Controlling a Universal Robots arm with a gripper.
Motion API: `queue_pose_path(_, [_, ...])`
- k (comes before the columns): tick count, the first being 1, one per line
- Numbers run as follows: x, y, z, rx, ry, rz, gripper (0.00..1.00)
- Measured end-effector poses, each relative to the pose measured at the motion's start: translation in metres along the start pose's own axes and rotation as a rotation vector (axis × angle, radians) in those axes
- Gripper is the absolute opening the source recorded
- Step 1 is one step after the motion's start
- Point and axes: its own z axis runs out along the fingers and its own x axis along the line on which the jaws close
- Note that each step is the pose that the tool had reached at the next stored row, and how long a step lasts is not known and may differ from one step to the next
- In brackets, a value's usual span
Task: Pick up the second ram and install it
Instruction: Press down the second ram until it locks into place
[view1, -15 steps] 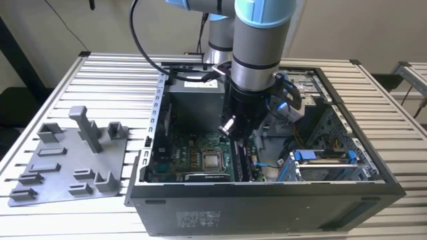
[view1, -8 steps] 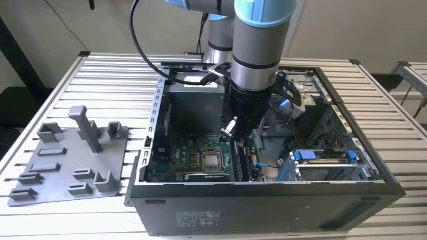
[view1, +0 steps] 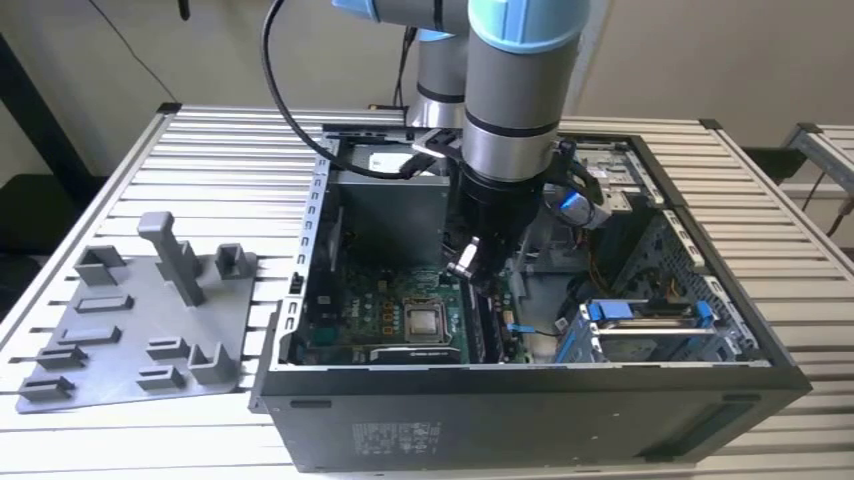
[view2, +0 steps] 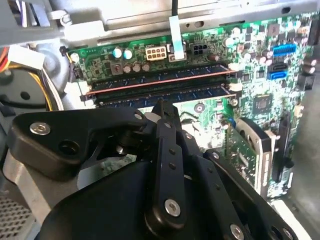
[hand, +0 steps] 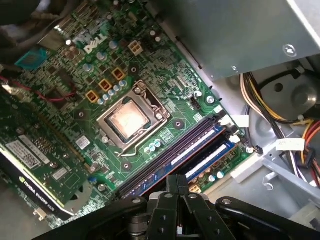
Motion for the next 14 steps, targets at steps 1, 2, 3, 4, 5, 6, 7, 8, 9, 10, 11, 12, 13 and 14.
queue_pose_path(1, [0.0,0.0,0.0,-0.0001,0.0005,-0.015,0.11])
queue_pose_path(2, [0.0,0.0001,0.0001,-0.0006,0.001,-0.03,0.11])
queue_pose_path(3, [0.0,0.0001,0.0004,-0.0013,0.0016,-0.046,0.11])
queue_pose_path(4, [0.0,0.0001,0.0007,-0.0023,0.0021,-0.061,0.11])
queue_pose_path(5, [0.0,0.0001,0.0009,-0.0029,0.0019,-0.076,0.11])
queue_pose_path(6, [0.0002,0.0003,0.0013,-0.0032,0.0011,-0.09,0.11])
queue_pose_path(7, [0.0003,0.0005,0.0018,-0.0034,0.0001,-0.104,0.11])
queue_pose_path(8, [0.0004,0.0007,0.0023,-0.0037,-0.0007,-0.12,0.11])
queue_pose_path(9, [0.0005,0.0008,0.003,-0.0039,-0.0019,-0.136,0.11])
queue_pose_path(10, [0.0006,0.0009,0.0036,-0.0041,-0.003,-0.153,0.11])
queue_pose_path(11, [0.0007,0.001,0.0041,-0.0044,-0.0041,-0.171,0.11])
queue_pose_path(12, [0.0007,0.001,0.0044,-0.0046,-0.0052,-0.189,0.11])
queue_pose_path(13, [0.0007,0.0011,0.0046,-0.0049,-0.0063,-0.207,0.11])
queue_pose_path(14, [0.0007,0.0011,0.0049,-0.0051,-0.0075,-0.225,0.11])
